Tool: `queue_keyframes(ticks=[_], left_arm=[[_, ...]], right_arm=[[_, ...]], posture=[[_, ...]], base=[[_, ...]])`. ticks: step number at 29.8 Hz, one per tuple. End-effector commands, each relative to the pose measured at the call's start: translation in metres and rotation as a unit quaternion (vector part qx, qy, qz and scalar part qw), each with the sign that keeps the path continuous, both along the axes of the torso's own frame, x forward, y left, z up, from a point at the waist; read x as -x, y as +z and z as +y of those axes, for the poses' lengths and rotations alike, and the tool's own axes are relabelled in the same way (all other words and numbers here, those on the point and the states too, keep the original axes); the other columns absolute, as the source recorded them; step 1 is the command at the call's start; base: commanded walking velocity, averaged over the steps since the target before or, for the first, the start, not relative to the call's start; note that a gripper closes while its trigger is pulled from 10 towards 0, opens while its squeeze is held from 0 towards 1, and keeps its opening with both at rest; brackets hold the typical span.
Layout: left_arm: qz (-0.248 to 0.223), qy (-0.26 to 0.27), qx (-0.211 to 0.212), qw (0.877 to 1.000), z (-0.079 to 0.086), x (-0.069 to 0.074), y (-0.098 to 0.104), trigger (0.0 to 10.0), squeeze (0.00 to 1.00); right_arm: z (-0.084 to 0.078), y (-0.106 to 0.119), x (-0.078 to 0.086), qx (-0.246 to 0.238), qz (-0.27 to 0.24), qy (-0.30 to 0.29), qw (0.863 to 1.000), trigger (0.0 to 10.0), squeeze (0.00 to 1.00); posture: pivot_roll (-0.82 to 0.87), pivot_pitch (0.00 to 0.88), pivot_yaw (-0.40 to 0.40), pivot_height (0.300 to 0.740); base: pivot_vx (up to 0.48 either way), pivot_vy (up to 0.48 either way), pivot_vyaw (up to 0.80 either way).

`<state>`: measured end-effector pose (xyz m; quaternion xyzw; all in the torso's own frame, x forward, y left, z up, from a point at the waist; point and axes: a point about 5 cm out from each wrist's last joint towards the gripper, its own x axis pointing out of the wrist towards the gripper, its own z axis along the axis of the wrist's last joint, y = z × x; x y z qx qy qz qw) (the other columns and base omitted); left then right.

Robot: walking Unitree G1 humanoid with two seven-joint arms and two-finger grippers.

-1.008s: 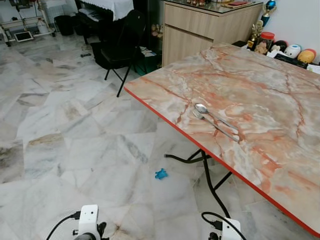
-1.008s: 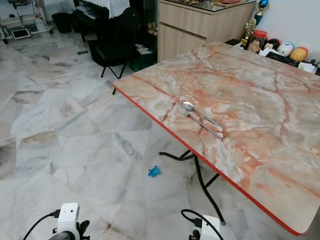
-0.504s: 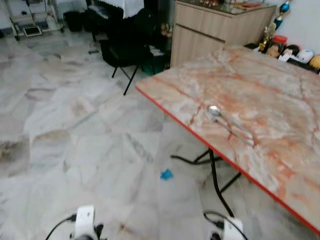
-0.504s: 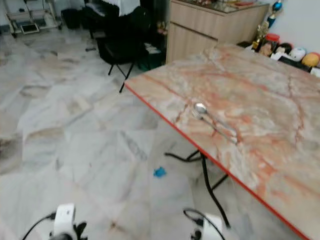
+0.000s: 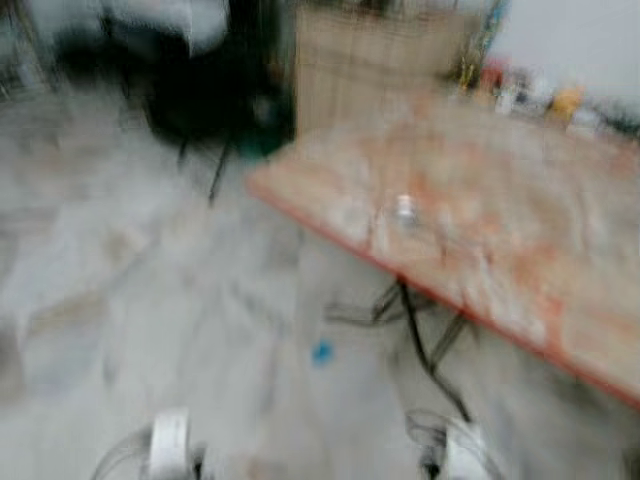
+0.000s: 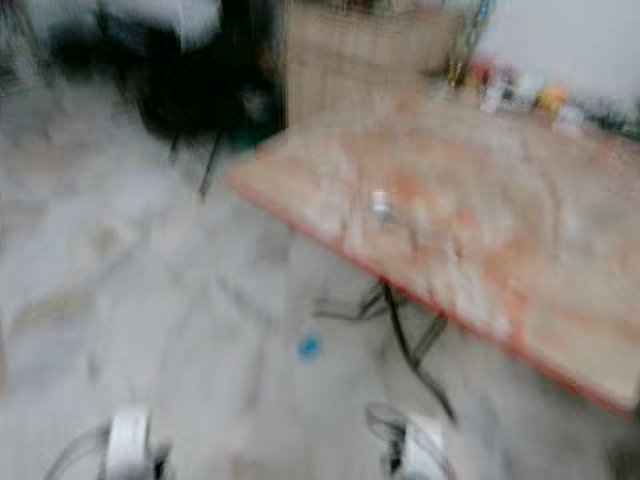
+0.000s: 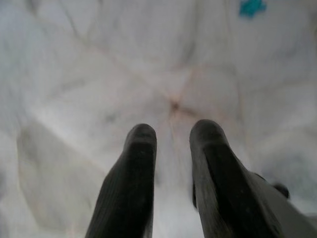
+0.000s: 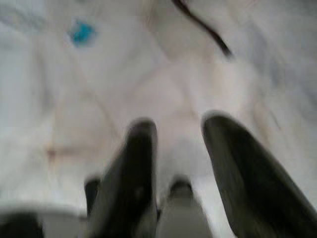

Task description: Setting the table

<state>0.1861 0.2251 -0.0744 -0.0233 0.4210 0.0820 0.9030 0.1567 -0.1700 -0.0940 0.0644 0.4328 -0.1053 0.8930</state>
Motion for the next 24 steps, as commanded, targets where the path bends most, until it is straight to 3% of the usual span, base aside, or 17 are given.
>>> queue_keyframes(ticks=[1,3,18,24], left_arm=[[-0.006,0.001,0.007,1.000,-0.004,-0.005,0.002,10.0,0.00],[-0.007,-0.002,0.006,1.000,-0.005,-0.006,0.002,10.0,0.00],[-0.026,-0.014,0.011,0.999,-0.010,-0.014,0.006,10.0,0.00],[-0.027,-0.017,0.011,0.999,-0.011,-0.016,0.006,10.0,0.00]], right_arm=[[0.001,0.000,0.000,0.000,0.001,0.000,1.000,10.0,0.00],[0.001,0.000,0.000,0.000,-0.001,0.000,1.000,10.0,0.00],[0.001,0.002,-0.003,0.001,-0.023,-0.009,1.000,10.0,0.00],[-0.001,0.010,-0.011,0.035,-0.069,0.030,0.997,10.0,0.00]], posture=[[0.07,0.000,-0.002,0.740],[0.07,0.000,-0.003,0.740],[0.07,0.000,-0.002,0.740],[0.06,0.000,0.001,0.740]], base=[[0.000,0.000,0.00],[0.000,0.480,0.00],[0.000,0.000,0.00],[0.000,0.000,0.00]])
